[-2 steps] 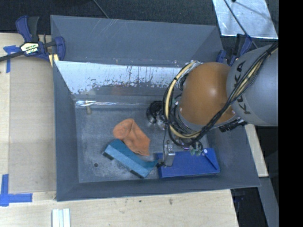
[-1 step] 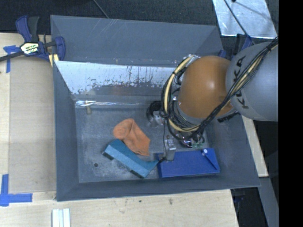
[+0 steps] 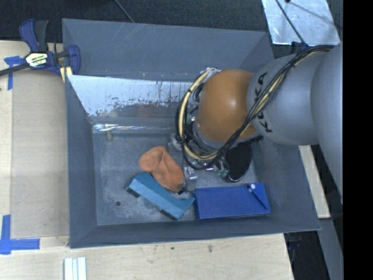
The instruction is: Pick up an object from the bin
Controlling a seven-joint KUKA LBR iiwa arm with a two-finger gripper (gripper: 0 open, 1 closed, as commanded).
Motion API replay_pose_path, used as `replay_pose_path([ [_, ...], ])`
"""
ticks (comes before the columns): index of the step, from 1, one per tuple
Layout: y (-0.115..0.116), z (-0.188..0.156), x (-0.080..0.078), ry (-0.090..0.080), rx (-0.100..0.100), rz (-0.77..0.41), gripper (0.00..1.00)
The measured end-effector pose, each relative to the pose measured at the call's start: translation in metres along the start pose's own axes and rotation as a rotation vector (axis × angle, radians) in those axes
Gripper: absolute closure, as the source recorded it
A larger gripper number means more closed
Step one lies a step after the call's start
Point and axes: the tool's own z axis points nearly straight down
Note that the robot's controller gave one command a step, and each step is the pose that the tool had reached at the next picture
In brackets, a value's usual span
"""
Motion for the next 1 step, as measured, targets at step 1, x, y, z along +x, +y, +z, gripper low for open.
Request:
replay_pose_path([
  [1,0.0044,0.0212,0.0169,0.009,0.000,0.090,1.00],
])
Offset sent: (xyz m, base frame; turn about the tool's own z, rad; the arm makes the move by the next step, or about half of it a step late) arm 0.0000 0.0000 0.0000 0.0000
